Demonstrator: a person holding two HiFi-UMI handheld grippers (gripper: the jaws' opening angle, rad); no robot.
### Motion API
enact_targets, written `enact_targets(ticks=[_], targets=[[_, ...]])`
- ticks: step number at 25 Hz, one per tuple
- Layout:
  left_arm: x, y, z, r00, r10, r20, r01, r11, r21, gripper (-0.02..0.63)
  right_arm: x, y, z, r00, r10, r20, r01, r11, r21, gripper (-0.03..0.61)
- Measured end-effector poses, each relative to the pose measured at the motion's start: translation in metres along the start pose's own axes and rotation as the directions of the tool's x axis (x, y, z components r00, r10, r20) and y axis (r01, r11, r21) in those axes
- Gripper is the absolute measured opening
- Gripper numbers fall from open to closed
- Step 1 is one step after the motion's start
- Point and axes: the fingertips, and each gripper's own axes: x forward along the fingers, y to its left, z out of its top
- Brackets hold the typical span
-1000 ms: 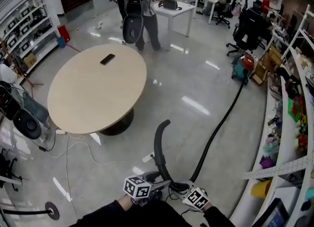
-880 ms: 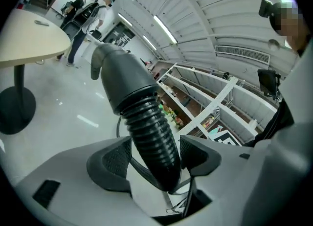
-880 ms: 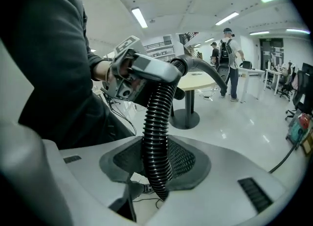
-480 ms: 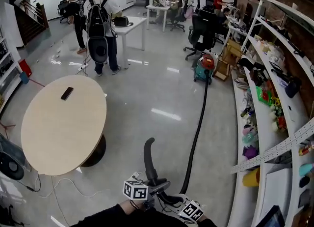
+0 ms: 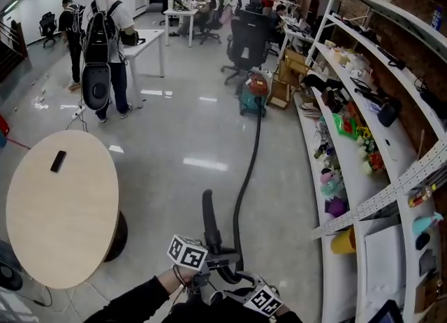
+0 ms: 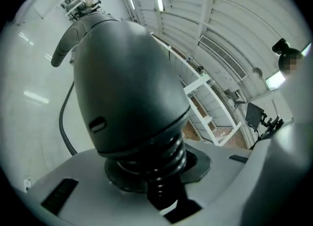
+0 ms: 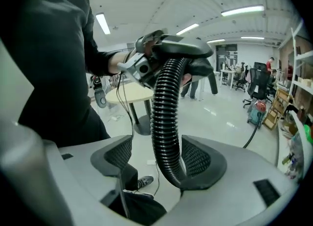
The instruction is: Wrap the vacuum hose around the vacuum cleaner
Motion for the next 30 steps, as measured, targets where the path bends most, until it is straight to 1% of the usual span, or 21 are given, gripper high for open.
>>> enact_targets(ticks=[2, 4, 6, 8, 9, 10, 11, 13, 15, 17, 19, 20, 21, 23, 24, 25, 26, 27, 28, 29, 30], targets=[[0.007, 0.003, 0.007, 0.997, -0.017, -0.07, 0.018, 1.0, 0.008, 0.129, 0.004, -0.01, -0.002, 1.0, 0.01, -0.027, -0.011, 0.999, -0.032, 0.305], [0.017, 0.004, 0.013, 0.993, -0.024, -0.119, 0.025, 1.0, 0.013, 0.129, 0.003, -0.021, -0.003, 0.999, 0.04, -0.015, -0.041, 0.999, -0.033, 0.304], [0.031, 0.002, 0.023, 0.989, -0.027, -0.149, 0.029, 1.0, 0.009, 0.129, 0.0, -0.032, 0.001, 0.996, 0.077, 0.035, -0.076, 0.997, -0.018, 0.302], [0.048, -0.001, 0.033, 0.986, -0.038, -0.165, 0.036, 0.999, -0.014, 0.129, -0.005, -0.044, 0.005, 0.988, 0.124, 0.094, -0.124, 0.992, -0.008, 0.292], [0.056, -0.002, 0.037, 0.985, -0.04, -0.17, 0.036, 0.999, -0.03, 0.129, -0.009, -0.049, 0.007, 0.981, 0.155, 0.117, -0.156, 0.988, -0.007, 0.262], [0.065, -0.004, 0.041, 0.985, -0.038, -0.171, 0.031, 0.999, -0.044, 0.129, -0.015, -0.055, 0.007, 0.973, 0.191, 0.131, -0.192, 0.981, -0.008, 0.191], [0.075, -0.005, 0.047, 0.987, -0.031, -0.16, 0.023, 0.998, -0.053, 0.129, -0.022, -0.061, 0.006, 0.964, 0.228, 0.137, -0.229, 0.973, -0.011, 0.187], [0.1, -0.009, 0.066, 0.995, -0.023, -0.102, 0.016, 0.997, -0.069, 0.129, -0.045, -0.078, 0.003, 0.941, 0.297, 0.159, -0.302, 0.953, 0.003, 0.183], [0.129, -0.013, 0.091, 1.0, -0.018, -0.008, 0.017, 0.995, -0.1, 0.146, -0.072, -0.099, -0.001, 0.91, 0.345, 0.23, -0.365, 0.93, 0.049, 0.181], [0.159, -0.013, 0.111, 0.997, 0.014, 0.079, -0.002, 0.989, -0.147, 0.223, -0.095, -0.124, -0.005, 0.881, 0.355, 0.313, -0.397, 0.914, 0.081, 0.181], [0.183, -0.012, 0.118, 0.99, 0.043, 0.132, -0.016, 0.98, -0.197, 0.274, -0.116, -0.145, -0.013, 0.859, 0.356, 0.368, -0.418, 0.903, 0.101, 0.181], [0.192, -0.013, 0.117, 0.987, 0.035, 0.159, 0.003, 0.973, -0.23, 0.293, -0.126, -0.154, -0.016, 0.85, 0.354, 0.391, -0.427, 0.896, 0.117, 0.181], [0.198, -0.015, 0.117, 0.98, 0.009, 0.201, 0.048, 0.959, -0.278, 0.307, -0.135, -0.165, -0.02, 0.841, 0.347, 0.414, -0.434, 0.89, 0.137, 0.181], [0.202, -0.015, 0.114, 0.949, -0.035, 0.315, 0.155, 0.918, -0.366, 0.322, -0.152, -0.185, -0.029, 0.834, 0.335, 0.438, -0.445, 0.878, 0.177, 0.181], [0.201, -0.01, 0.11, 0.936, -0.031, 0.352, 0.173, 0.91, -0.378, 0.322, -0.158, -0.194, -0.032, 0.835, 0.331, 0.44, -0.448, 0.873, 0.192, 0.181], [0.2, -0.004, 0.103, 0.935, -0.012, 0.354, 0.149, 0.919, -0.364, 0.322, -0.163, -0.203, -0.034, 0.836, 0.328, 0.44, -0.449, 0.87, 0.204, 0.181], [0.202, 0.004, 0.091, 0.948, 0.024, 0.316, 0.083, 0.944, -0.321, 0.322, -0.166, -0.212, -0.033, 0.837, 0.323, 0.441, -0.45, 0.866, 0.219, 0.181], [0.204, 0.011, 0.075, 0.966, 0.076, 0.247, -0.012, 0.969, -0.248, 0.322, -0.169, -0.22, -0.033, 0.84, 0.315, 0.442, -0.449, 0.861, 0.239, 0.181], [0.207, 0.019, 0.057, 0.976, 0.138, 0.168, -0.113, 0.982, -0.154, 0.322, -0.17, -0.228, -0.032, 0.845, 0.302, 0.441, -0.444, 0.857, 0.263, 0.181], [0.211, 0.025, 0.042, 0.975, 0.199, 0.102, -0.194, 0.979, -0.058, 0.322, -0.169, -0.237, -0.032, 0.852, 0.287, 0.439, -0.436, 0.853, 0.288, 0.181], [0.213, 0.03, 0.03, 0.968, 0.246, 0.058, -0.247, 0.969, 0.022, 0.325, -0.168, -0.245, -0.031, 0.858, 0.273, 0.434, -0.428, 0.848, 0.313, 0.181]])
